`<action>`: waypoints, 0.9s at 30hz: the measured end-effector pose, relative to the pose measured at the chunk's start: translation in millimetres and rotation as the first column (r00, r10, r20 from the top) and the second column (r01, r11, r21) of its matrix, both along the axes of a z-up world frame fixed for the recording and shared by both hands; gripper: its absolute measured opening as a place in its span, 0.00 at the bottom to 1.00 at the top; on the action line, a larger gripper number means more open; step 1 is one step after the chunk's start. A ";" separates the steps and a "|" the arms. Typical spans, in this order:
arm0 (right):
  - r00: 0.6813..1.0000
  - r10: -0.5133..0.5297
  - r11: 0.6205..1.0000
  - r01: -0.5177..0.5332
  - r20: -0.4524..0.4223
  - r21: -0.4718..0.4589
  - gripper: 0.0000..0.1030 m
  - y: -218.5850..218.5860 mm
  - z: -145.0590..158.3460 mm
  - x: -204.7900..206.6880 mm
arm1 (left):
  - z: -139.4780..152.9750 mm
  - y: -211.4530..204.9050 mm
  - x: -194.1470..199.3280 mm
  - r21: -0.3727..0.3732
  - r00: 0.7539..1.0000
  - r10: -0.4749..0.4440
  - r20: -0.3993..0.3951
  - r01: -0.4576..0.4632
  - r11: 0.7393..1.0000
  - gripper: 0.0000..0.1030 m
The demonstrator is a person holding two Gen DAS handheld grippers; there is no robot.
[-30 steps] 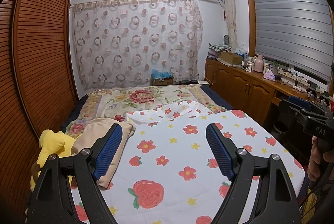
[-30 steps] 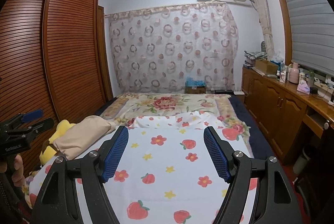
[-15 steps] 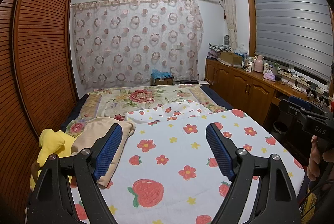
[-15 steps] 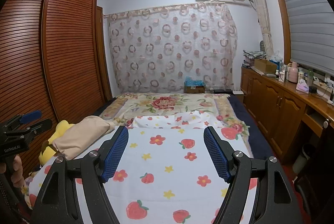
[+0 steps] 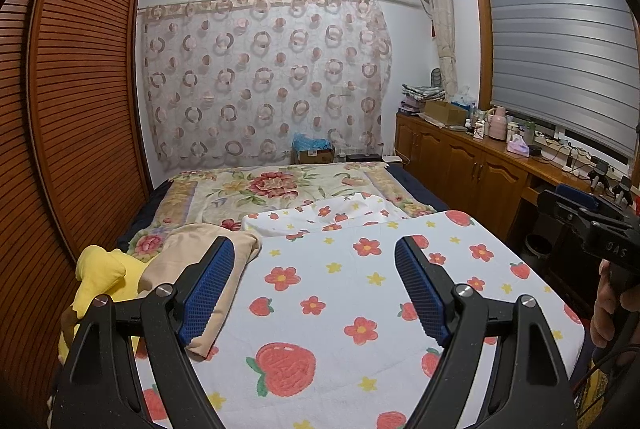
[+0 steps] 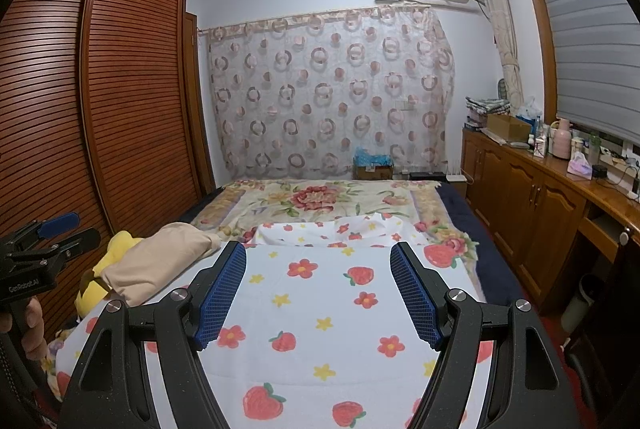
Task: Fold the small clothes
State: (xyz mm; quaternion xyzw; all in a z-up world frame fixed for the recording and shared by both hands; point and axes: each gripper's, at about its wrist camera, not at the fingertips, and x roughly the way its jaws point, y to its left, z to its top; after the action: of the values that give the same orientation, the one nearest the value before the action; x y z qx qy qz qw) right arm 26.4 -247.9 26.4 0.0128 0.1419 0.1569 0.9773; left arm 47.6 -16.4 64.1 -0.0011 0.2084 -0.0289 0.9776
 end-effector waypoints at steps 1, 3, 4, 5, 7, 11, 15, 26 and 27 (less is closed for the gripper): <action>1.000 0.000 1.000 0.000 0.000 0.000 0.74 0.0 0.0 0.1 | -0.2 0.1 0.0 0.000 1.000 0.000 -0.001 0.000 1.000 0.81; 1.000 0.000 1.000 0.000 0.000 0.000 0.74 0.0 -0.2 0.1 | 1.2 0.7 -0.7 -0.002 1.000 0.003 -0.005 -0.003 1.000 0.81; 1.000 0.000 1.000 0.000 0.000 0.000 0.74 -0.1 -0.2 0.1 | 1.7 0.8 -1.3 -0.002 1.000 0.005 -0.006 -0.005 1.000 0.81; 1.000 0.000 1.000 0.000 0.001 -0.001 0.74 -0.2 0.4 0.4 | 2.5 0.6 -2.0 -0.001 1.000 0.007 -0.007 -0.007 1.000 0.81; 1.000 0.000 1.000 0.000 0.001 0.001 0.74 -0.3 0.5 0.4 | 5.6 0.5 -3.9 -0.002 1.000 0.009 -0.003 -0.009 1.000 0.81; 1.000 0.001 1.000 -0.001 0.006 -0.001 0.74 0.4 2.2 1.5 | 6.1 2.2 -3.7 -0.003 1.000 0.013 0.002 -0.013 1.000 0.81; 1.000 0.003 1.000 -0.003 0.009 -0.001 0.74 0.4 0.3 1.8 | 6.2 2.2 -2.6 -0.002 1.000 0.014 0.002 -0.014 1.000 0.81; 1.000 0.003 1.000 -0.003 0.010 -0.003 0.74 0.1 0.2 2.1 | 5.3 2.8 -2.9 -0.003 1.000 0.013 0.003 -0.013 1.000 0.81; 1.000 0.004 1.000 -0.004 0.011 -0.001 0.74 -0.4 -0.2 2.0 | 5.0 2.7 -2.9 -0.004 1.000 0.012 0.003 -0.012 1.000 0.81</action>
State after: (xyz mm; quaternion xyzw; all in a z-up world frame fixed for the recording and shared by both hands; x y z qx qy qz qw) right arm 28.4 -248.3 26.2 0.0110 0.1368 0.1589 0.9777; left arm 44.7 -13.6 69.0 -0.0041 0.2070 -0.0232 0.9780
